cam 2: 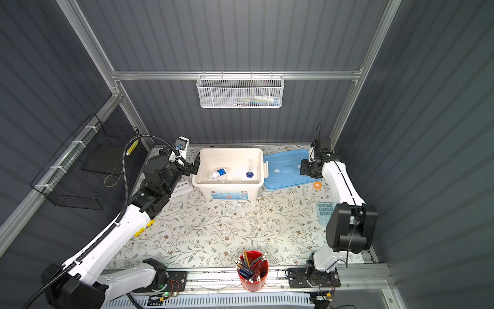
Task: Organize the chemistry lab equipment
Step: 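Raise the left gripper while the right gripper moves to the blue lid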
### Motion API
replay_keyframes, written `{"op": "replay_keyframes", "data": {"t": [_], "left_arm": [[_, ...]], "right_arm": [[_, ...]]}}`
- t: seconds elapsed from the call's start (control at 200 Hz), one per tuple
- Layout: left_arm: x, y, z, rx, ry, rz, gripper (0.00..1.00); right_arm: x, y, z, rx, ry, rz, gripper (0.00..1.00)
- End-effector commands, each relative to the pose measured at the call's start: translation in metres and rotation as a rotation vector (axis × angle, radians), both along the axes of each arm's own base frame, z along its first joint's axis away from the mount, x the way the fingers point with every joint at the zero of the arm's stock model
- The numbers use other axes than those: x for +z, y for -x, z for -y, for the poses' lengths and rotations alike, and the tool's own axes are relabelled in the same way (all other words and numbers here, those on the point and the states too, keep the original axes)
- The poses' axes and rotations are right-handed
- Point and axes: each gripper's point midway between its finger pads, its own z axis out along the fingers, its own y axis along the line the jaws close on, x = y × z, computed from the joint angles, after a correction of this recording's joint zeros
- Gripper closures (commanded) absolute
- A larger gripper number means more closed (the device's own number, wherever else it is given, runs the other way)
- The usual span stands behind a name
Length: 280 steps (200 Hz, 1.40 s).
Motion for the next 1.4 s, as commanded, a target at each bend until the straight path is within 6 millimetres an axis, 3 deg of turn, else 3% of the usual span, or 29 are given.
{"op": "replay_keyframes", "data": {"t": [0.0,0.235,0.575,0.875,1.096,1.396], "left_arm": [[0.015,0.005,-0.015,0.062,0.083,0.038,0.00],[0.007,0.009,-0.019,0.072,0.054,-0.016,0.00],[-0.002,0.003,-0.017,0.080,0.021,-0.065,0.00],[-0.005,-0.012,-0.008,0.071,0.019,-0.097,0.00],[-0.009,-0.021,-0.002,0.066,0.016,-0.120,0.00],[-0.019,-0.034,0.005,0.063,0.003,-0.156,0.00]], "right_arm": [[-0.007,-0.024,0.018,0.011,0.014,0.002,0.44],[-0.043,-0.062,0.063,-0.009,0.021,-0.064,0.45],[-0.084,-0.089,0.111,0.019,0.096,-0.131,0.48],[-0.109,-0.108,0.124,0.033,0.132,-0.138,0.54],[-0.120,-0.129,0.124,0.024,0.106,-0.093,0.59],[-0.142,-0.141,0.126,0.027,0.098,-0.101,0.66]]}}
